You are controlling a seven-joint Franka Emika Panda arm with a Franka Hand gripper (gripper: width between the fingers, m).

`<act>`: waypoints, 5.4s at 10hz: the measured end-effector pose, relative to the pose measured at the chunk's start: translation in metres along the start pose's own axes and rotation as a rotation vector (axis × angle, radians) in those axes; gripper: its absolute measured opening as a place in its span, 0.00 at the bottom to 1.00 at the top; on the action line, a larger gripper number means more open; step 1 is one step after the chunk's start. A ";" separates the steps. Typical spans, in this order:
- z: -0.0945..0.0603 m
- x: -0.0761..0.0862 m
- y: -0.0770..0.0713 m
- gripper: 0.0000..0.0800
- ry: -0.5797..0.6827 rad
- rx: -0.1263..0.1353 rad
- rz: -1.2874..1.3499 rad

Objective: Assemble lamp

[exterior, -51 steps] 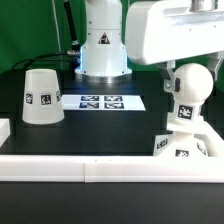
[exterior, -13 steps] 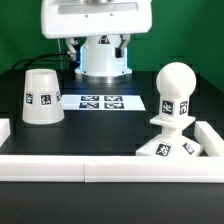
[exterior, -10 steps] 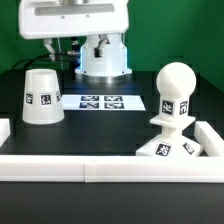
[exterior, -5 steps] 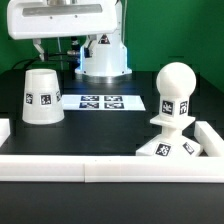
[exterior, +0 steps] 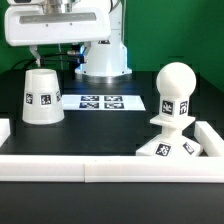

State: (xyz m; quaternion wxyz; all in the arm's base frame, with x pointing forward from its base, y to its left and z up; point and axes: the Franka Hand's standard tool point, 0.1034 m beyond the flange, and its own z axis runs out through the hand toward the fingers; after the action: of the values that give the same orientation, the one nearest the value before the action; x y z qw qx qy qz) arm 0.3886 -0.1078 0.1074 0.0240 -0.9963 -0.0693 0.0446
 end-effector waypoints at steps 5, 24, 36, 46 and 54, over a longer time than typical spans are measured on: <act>0.014 -0.001 0.006 0.87 -0.015 -0.005 -0.042; 0.015 0.004 -0.011 0.06 -0.040 0.004 -0.074; -0.046 0.049 -0.064 0.06 -0.057 0.100 -0.173; -0.114 0.127 -0.135 0.06 -0.027 0.097 -0.105; -0.135 0.147 -0.154 0.06 -0.017 0.097 -0.106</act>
Offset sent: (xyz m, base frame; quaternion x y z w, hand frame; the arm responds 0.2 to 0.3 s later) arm 0.0044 -0.0080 -0.0082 -0.0040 0.0145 -0.0090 0.9998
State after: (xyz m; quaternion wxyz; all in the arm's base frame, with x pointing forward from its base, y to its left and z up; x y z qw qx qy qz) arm 0.5247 0.0593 0.2372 0.0739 -0.9885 -0.1199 0.0551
